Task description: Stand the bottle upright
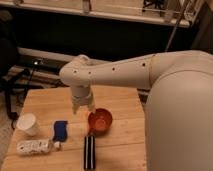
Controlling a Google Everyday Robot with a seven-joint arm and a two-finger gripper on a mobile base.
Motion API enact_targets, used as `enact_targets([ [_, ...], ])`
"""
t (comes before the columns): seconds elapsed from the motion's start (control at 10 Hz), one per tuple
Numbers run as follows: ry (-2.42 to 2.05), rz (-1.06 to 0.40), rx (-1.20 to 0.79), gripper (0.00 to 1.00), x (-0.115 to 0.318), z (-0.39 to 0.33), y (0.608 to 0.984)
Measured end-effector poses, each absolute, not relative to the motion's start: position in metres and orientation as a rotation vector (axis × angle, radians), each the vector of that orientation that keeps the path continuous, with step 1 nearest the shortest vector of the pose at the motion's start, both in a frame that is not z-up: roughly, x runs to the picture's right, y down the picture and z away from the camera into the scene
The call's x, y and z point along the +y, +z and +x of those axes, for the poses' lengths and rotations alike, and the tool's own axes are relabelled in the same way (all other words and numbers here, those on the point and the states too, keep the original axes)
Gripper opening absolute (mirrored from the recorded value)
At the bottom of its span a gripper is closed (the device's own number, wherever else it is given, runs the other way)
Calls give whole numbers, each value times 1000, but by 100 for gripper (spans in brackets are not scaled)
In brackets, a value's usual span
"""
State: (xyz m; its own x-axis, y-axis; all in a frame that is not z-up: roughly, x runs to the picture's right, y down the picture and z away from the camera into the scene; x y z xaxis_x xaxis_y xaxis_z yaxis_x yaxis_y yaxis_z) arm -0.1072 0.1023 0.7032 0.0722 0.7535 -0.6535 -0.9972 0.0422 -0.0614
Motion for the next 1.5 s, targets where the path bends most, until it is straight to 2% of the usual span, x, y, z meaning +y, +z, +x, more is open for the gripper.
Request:
enact_targets([
  [1.5,1391,-573,501,65,102,-108,702],
])
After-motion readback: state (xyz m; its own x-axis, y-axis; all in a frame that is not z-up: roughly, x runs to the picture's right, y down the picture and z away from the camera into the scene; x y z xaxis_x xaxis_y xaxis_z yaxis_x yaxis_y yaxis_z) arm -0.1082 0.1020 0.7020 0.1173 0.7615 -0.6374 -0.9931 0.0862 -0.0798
